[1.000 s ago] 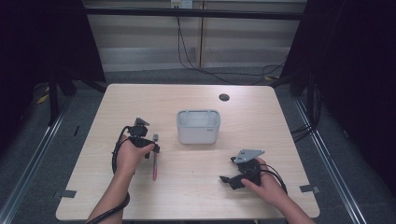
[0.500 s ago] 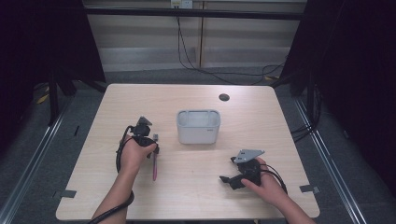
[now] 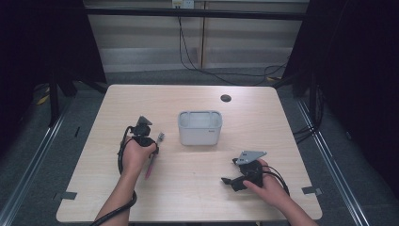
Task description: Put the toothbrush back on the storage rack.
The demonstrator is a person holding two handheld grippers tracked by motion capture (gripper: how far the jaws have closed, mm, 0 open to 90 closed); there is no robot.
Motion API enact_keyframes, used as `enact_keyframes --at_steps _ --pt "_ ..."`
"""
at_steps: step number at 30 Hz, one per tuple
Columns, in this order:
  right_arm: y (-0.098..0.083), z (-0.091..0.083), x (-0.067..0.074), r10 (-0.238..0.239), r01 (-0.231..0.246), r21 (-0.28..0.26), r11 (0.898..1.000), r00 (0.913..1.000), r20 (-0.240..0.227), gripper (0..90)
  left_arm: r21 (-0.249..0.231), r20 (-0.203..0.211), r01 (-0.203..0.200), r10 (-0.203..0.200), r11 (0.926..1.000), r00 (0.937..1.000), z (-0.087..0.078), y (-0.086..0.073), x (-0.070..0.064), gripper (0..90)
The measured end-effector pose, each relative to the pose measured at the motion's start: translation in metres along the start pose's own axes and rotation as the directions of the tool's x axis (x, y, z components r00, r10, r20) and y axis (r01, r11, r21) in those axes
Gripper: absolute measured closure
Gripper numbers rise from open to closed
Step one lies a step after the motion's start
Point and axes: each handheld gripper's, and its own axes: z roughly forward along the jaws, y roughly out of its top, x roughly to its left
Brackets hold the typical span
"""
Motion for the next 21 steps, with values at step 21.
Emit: enact_keyframes --at_steps 21 --pt "0.000 0.000 0.000 -0.001 0.001 -0.001 1.000 1.0000 -0.001 12.8 -0.195 0.102 -0.041 0.062 0.9800 0.9929 -0.041 0.003 -0.001 80.8"
